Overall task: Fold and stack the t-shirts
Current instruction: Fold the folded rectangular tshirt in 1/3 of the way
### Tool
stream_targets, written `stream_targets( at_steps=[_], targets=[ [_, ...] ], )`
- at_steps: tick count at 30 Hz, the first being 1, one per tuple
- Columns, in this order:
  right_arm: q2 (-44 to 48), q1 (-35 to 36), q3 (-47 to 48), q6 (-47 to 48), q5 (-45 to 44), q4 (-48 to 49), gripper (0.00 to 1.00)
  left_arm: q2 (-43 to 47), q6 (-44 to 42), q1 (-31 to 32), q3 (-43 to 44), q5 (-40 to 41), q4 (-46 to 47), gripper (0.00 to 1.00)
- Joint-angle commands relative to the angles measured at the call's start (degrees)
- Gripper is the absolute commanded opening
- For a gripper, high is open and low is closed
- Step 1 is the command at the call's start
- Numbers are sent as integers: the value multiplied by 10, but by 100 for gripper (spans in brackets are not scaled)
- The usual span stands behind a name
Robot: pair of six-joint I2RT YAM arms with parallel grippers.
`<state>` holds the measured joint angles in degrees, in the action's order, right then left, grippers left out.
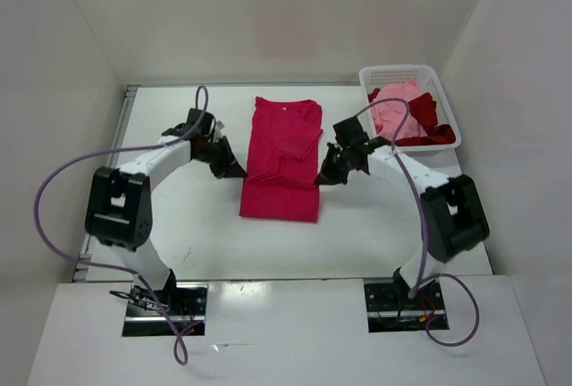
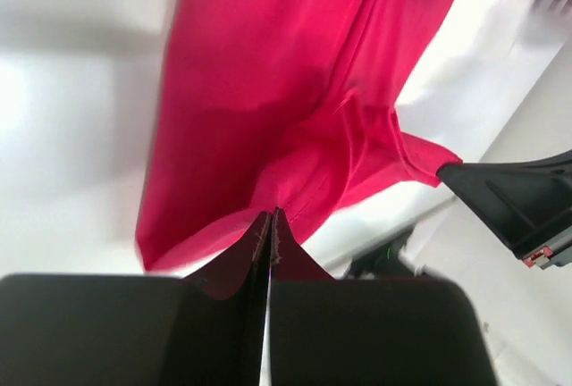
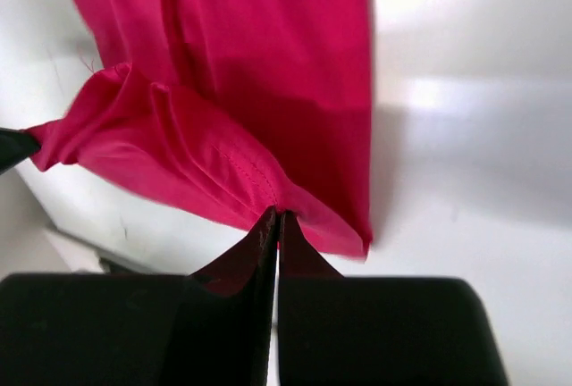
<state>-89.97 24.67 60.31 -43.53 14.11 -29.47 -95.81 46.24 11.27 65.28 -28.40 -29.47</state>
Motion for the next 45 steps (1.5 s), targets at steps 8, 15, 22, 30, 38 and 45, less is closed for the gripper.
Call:
stream_targets(
  at_steps=[8,15,22,30,38,45],
  targets=[
    [-199,-71,189,101,-11,27,0,-196,-3,-16,166,57,79,0],
    [-206,-71,229,107,-13,36,11,-150,30,-33,133,62,136,34],
    [-93,-71,197,112,-48,7,42,-16,30,3,42,42,160,39],
    [-153,35,188,112,-10,34,0,-39,57,82,-65,51,220,30],
    [-253,68,243,91,-7,72,0,-46,34,93,-110,98,206,30],
    [-320,53,283,91,-107,111,0,9,34,98,-160,120,173,30]
  ],
)
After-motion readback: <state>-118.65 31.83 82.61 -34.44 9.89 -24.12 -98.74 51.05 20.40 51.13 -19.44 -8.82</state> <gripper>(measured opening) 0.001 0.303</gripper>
